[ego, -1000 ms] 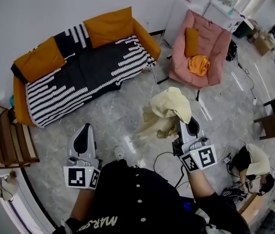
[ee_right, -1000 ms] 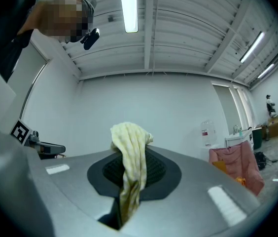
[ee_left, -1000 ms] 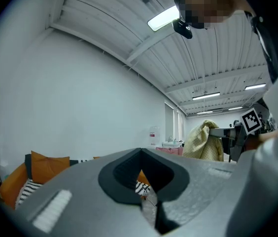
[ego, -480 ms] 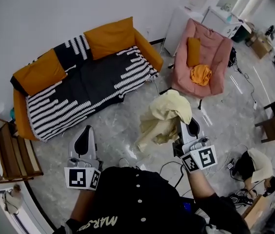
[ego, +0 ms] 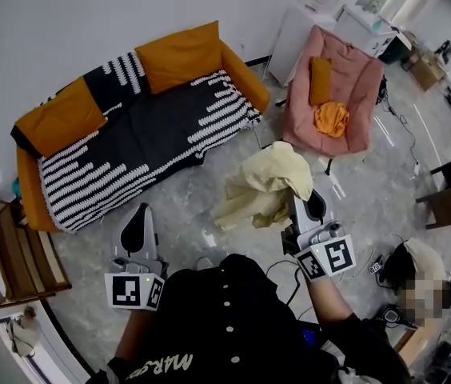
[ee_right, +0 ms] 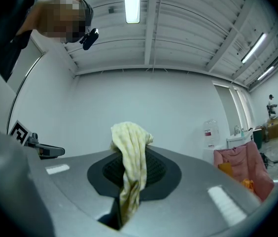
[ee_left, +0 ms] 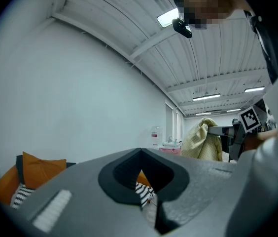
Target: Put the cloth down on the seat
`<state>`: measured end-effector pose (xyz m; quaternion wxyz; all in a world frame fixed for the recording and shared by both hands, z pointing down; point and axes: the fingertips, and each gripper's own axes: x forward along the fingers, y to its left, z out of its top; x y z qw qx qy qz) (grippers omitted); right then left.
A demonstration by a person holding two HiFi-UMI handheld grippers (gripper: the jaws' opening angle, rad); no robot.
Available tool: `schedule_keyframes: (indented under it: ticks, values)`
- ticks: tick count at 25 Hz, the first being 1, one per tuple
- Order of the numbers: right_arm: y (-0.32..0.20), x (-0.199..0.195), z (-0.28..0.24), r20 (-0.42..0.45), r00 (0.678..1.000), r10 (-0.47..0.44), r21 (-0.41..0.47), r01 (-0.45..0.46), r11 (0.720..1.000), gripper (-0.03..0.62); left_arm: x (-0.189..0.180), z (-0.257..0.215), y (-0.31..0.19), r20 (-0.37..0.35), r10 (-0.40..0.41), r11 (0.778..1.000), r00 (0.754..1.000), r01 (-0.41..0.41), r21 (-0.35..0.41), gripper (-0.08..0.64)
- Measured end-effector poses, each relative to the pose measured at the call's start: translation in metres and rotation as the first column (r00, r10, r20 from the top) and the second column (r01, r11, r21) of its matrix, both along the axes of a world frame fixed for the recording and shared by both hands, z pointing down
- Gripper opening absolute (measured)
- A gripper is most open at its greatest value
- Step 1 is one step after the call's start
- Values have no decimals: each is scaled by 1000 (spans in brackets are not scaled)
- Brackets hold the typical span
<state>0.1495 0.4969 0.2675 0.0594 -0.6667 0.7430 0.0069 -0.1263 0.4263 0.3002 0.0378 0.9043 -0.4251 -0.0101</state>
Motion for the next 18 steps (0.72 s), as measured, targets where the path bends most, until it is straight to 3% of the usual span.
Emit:
schedule_keyframes:
  ticks: [9,18]
  values:
    - [-27,5,5,2,1000,-8,-23,8,1000,49,0,10,-19,13,-14,999,1000,14,-33,0]
    - [-93,16,15,12,998,-54,-13,54,998,49,8,16,-71,17,-54,998,998,54,-23,0]
